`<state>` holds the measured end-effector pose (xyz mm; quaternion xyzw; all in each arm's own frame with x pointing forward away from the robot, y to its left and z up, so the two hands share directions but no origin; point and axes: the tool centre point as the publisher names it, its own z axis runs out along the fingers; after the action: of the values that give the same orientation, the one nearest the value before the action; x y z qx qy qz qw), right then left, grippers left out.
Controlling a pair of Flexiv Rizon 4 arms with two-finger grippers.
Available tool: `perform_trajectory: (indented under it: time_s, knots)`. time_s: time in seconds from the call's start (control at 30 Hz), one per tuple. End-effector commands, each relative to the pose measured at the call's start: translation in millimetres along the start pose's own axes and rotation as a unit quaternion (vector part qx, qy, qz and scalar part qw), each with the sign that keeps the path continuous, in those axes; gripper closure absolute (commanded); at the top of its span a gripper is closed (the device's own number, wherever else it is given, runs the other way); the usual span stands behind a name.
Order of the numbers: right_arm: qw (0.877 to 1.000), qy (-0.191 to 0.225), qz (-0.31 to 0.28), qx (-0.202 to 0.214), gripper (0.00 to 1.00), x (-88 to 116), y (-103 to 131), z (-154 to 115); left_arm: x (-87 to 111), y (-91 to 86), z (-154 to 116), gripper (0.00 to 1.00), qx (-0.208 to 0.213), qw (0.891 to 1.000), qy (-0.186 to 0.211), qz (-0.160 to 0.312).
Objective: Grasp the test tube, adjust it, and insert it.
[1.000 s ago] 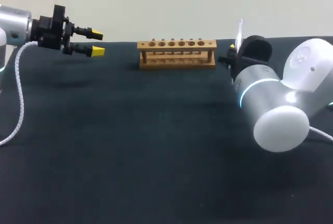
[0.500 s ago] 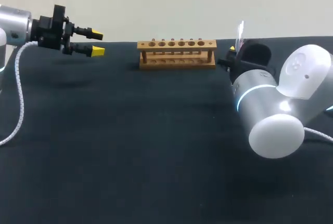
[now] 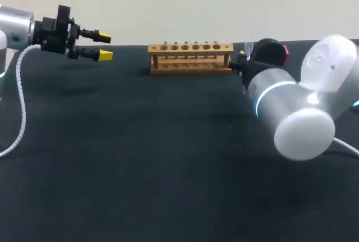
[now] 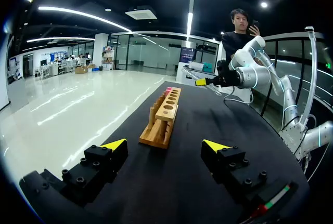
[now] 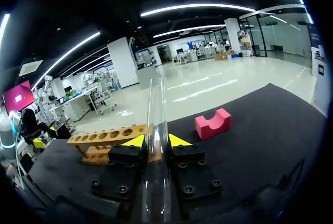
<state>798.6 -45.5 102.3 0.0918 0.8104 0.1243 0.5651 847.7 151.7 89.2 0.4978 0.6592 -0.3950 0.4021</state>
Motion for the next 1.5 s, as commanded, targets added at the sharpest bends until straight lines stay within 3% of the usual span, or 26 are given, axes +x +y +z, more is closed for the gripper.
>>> perform_trajectory:
  time_s: [0.03, 0.3, 0.5, 0.87, 1.5]
  knots:
    - [1.000, 0.024, 0.001, -0.004, 1.00, -7, 12, 10, 1.0, -0.1, 0, 0.00, 0.000, 1.000, -0.001, 0.001]
    - [0.999, 0.024, 0.011, 0.037, 1.00, -2, 27, 10, 1.0, -0.1, 0, 0.00, 0.000, 1.000, -0.001, 0.001]
    - [0.999, 0.022, 0.015, 0.042, 1.00, 3, 45, 9, 1.0, -0.1, 0, 0.00, 0.000, 1.000, -0.001, 0.001]
    - [0.998, 0.053, -0.001, 0.021, 1.00, 25, 72, 19, 1.0, -0.1, 0, 0.00, 0.000, 1.000, -0.001, 0.001]
    - [0.996, 0.087, -0.027, -0.001, 1.00, 41, 86, 40, 1.0, -0.1, 0, 0.00, 0.000, 1.000, -0.001, 0.001]
